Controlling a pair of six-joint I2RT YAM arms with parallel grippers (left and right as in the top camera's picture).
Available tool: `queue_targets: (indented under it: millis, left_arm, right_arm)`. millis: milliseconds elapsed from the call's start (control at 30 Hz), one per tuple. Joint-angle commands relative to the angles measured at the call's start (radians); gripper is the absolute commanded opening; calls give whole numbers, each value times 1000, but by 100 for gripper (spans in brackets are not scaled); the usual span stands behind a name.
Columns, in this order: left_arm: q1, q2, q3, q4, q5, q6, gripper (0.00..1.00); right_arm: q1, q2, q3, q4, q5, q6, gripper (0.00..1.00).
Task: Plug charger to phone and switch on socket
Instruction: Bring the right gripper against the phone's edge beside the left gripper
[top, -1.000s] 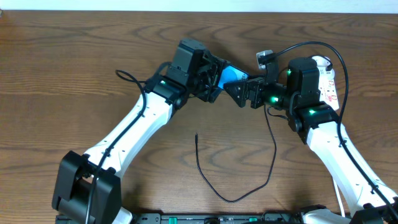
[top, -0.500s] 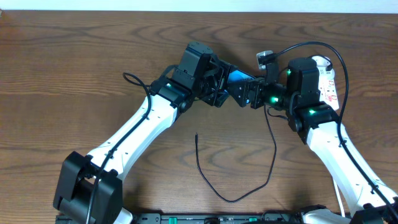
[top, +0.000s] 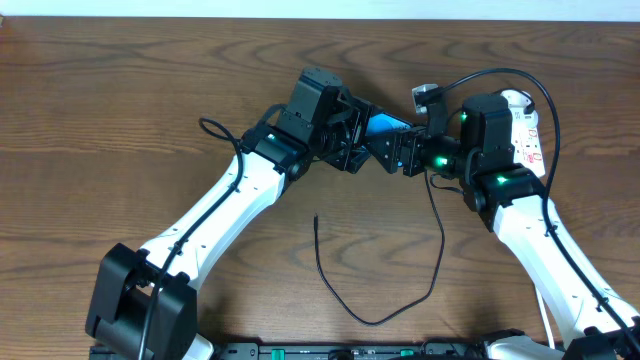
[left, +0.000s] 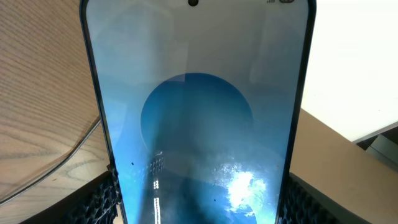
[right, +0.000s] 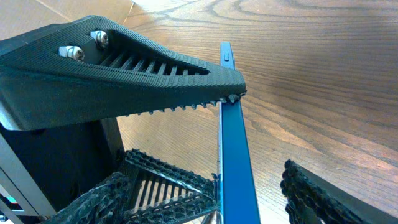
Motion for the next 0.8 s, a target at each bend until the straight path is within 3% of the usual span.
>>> queue_targets:
  millis: [0,200,367,767]
  left_arm:
    - [-2,-34,9,10,20,-6,7]
    - [-2,-34,9,10,20,-6,7]
    - [-2,-34,9,10,19,-6,7]
    - [-2,-34,9,10,18,-5,7]
  right_arm:
    - [4,-2,19,-1,2,2,76]
    - [13,-2,19,-24,47,2,70]
    - [26,-2,19,-26,54,2,53]
    - [26,-2,19,-26,53,2,44]
